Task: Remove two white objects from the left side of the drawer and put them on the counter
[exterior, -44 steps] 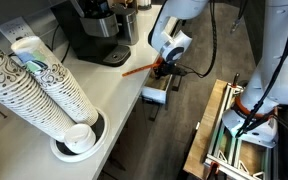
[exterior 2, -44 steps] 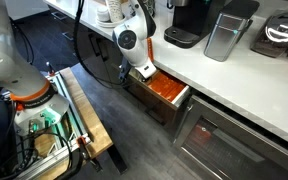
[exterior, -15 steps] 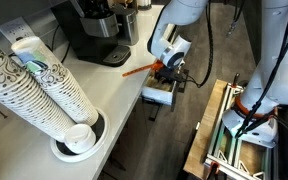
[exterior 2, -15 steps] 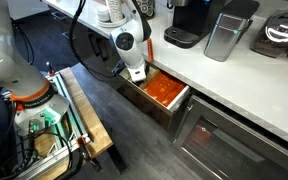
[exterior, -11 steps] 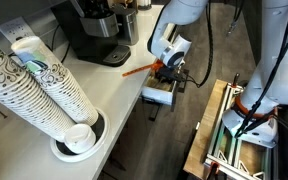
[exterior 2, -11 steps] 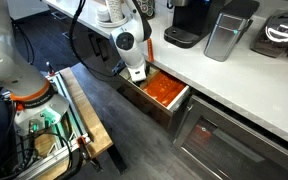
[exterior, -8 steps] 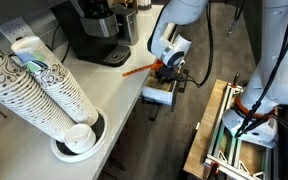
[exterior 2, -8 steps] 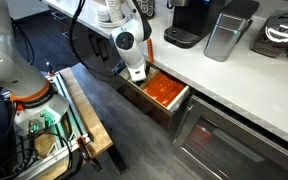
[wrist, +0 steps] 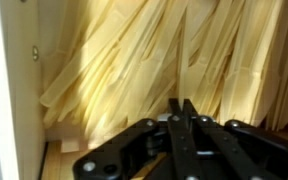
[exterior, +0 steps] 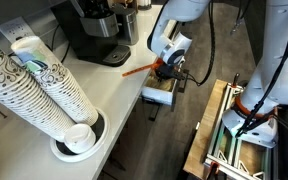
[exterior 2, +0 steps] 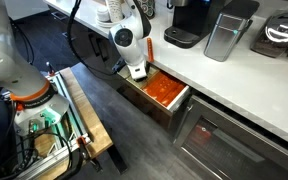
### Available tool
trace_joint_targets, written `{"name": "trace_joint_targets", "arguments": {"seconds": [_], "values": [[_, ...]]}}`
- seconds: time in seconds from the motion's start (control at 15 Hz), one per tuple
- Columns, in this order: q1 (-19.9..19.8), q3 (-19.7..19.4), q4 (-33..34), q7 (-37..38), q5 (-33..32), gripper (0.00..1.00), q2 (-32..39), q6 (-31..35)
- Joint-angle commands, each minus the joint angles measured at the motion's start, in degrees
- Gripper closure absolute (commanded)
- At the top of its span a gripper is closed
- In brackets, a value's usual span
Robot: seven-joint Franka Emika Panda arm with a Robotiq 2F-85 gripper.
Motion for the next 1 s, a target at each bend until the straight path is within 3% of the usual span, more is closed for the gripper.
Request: {"name": "trace_joint_targets", "arguments": {"seconds": [0.0,0.07,0.2,0.27,0.33,0.47,0.6,0.8,0.87,0.93], "values": [[0.6,0.0,-2.2,1.0,-1.1,0.84,-2.5,1.9],[0.7,0.1,-2.4,1.1,-1.2,0.70,-2.8,2.3],[0.6,0.1,-2.6,1.0,-1.3,0.60,-3.3,2.8],[0.5,0.2,-2.7,0.9,-1.3,0.75,-3.4,2.8],[0.5,0.2,-2.7,0.8,-1.3,0.82,-3.4,2.6],[0.4,0.3,-2.7,0.9,-1.7,0.95,-3.2,2.3],[0.4,0.3,-2.7,1.0,-2.3,0.98,-3.0,2.2],[0.4,0.4,-3.0,1.2,-3.2,0.92,-2.9,2.1],[0.4,0.5,-3.1,1.5,-3.6,0.86,-2.8,2.1],[0.5,0.5,-3.3,1.6,-3.8,0.68,-2.8,2.2]]}}
